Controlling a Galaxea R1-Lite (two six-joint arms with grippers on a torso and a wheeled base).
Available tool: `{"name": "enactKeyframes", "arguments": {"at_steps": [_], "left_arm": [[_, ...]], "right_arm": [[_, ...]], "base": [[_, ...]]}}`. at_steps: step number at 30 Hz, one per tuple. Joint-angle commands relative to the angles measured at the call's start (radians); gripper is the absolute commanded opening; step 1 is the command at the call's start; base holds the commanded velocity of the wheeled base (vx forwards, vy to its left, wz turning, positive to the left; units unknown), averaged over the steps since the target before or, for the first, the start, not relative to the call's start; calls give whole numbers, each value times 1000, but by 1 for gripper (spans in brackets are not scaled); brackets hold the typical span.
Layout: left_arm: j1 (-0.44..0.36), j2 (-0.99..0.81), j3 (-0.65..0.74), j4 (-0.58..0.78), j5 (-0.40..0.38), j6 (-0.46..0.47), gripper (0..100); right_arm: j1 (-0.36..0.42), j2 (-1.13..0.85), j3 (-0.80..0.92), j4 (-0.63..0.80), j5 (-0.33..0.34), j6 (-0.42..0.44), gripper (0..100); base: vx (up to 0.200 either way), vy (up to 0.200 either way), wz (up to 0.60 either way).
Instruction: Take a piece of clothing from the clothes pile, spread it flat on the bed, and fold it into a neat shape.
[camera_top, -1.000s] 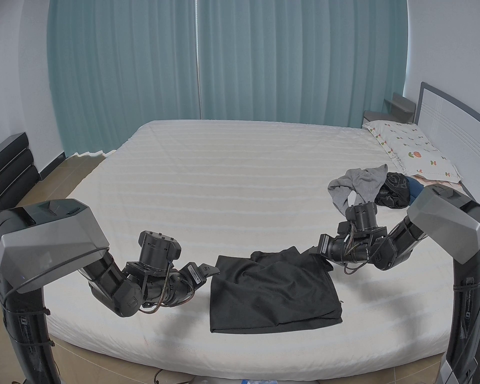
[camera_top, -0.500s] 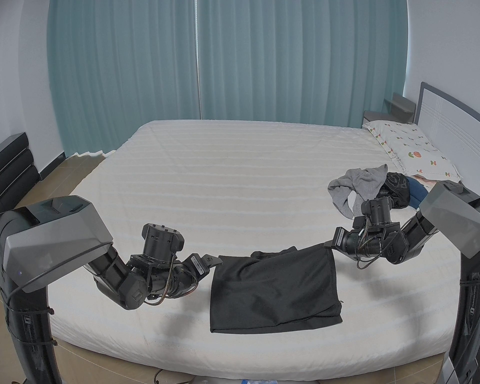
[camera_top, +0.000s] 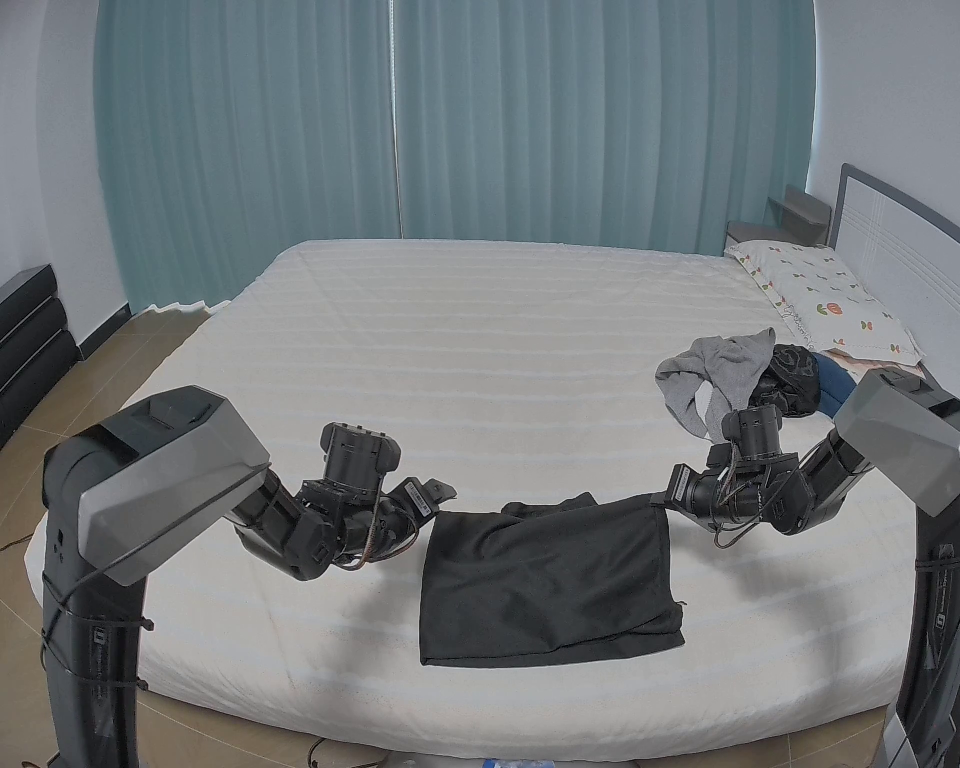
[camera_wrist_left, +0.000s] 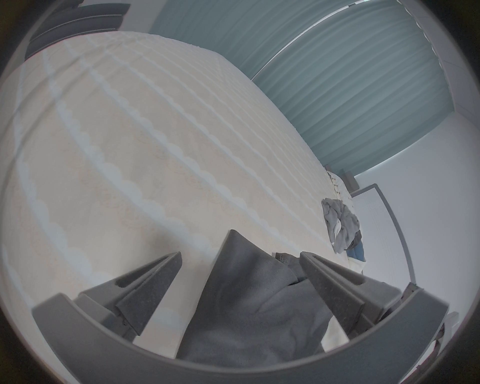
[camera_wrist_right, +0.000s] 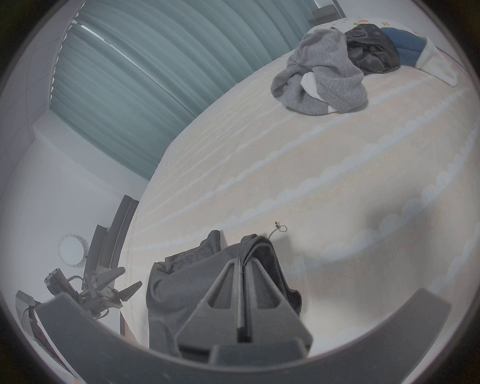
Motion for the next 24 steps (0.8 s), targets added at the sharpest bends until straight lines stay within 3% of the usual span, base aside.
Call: {"name": "enactKeyframes", "arguments": {"at_steps": [1, 3, 7, 8, 17, 24], "left_arm": [[-11, 115, -114, 56, 42, 43, 100], [-6, 156, -184, 67, 68, 43, 100], [-11, 161, -198, 100, 70, 43, 100], [-11, 163, -204, 109, 70, 43, 0], [-6, 163, -207, 93, 129, 6, 0], [9, 137, -189, 17, 159, -125, 0]], "right_arm": [[1, 2, 4, -17, 0, 23, 0], [2, 3, 4, -29, 0, 23, 0], [7, 3, 6, -29, 0, 25, 0], [7, 3, 6, -29, 0, 23, 0], [4, 3, 9, -31, -1, 23, 0], [-7, 6, 3, -43, -9, 23, 0]], "base": [[0, 0, 0], [0, 0, 0], [0, 0, 0], [0, 0, 0], [0, 0, 0], [0, 0, 0]]}}
